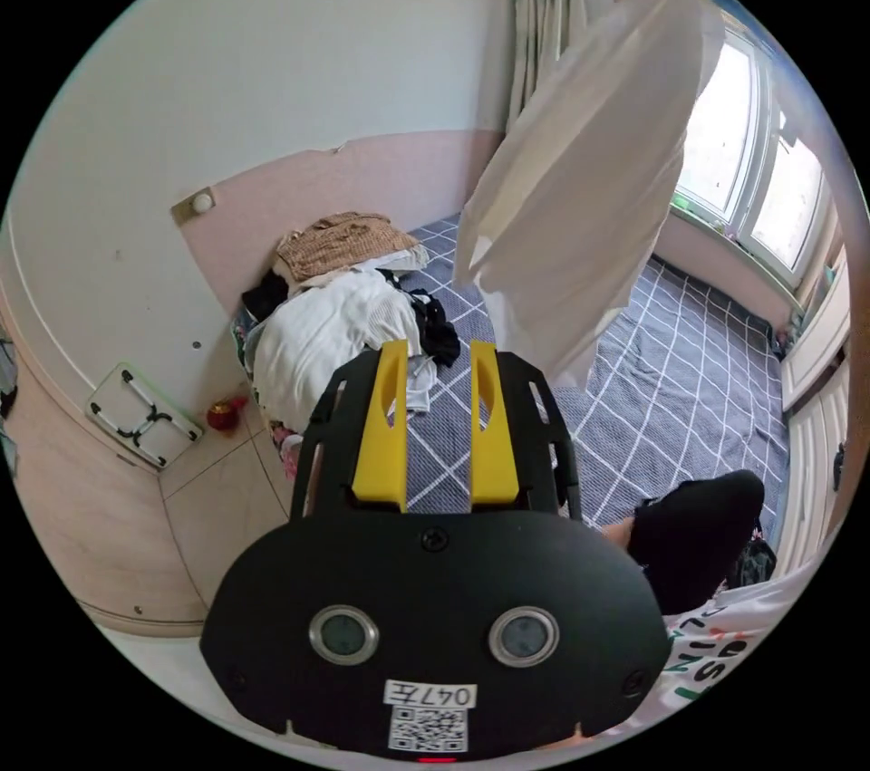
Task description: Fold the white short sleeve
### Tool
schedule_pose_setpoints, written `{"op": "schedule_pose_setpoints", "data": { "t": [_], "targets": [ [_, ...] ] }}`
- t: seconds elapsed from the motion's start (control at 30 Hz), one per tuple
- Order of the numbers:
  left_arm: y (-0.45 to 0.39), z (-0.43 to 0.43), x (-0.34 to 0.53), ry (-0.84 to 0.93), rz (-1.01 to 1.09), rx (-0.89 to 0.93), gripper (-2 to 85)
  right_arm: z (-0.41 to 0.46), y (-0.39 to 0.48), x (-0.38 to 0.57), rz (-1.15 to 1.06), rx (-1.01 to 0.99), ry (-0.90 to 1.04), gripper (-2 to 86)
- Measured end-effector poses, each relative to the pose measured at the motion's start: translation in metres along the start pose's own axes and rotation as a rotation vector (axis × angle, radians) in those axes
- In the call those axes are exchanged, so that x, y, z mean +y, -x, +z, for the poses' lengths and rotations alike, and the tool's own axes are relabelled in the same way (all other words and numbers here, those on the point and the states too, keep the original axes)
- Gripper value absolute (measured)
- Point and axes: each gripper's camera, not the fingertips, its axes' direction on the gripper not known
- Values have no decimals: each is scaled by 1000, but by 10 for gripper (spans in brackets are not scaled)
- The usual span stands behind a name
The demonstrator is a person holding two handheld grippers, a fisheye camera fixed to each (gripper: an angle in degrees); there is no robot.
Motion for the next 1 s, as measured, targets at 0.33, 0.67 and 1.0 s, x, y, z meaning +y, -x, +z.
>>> {"op": "schedule_pose_setpoints", "data": {
  "t": [0.33, 0.67, 1.0],
  "targets": [
    [-71, 57, -23, 147, 77, 120, 119, 31, 37, 227, -145, -325, 304, 0],
    [-202, 273, -22, 469, 516, 472, 129, 63, 0, 509, 206, -501, 493, 0],
    [-323, 381, -104, 495, 869, 636, 84, 94, 35, 552, 69, -687, 671, 0]
  ]
}}
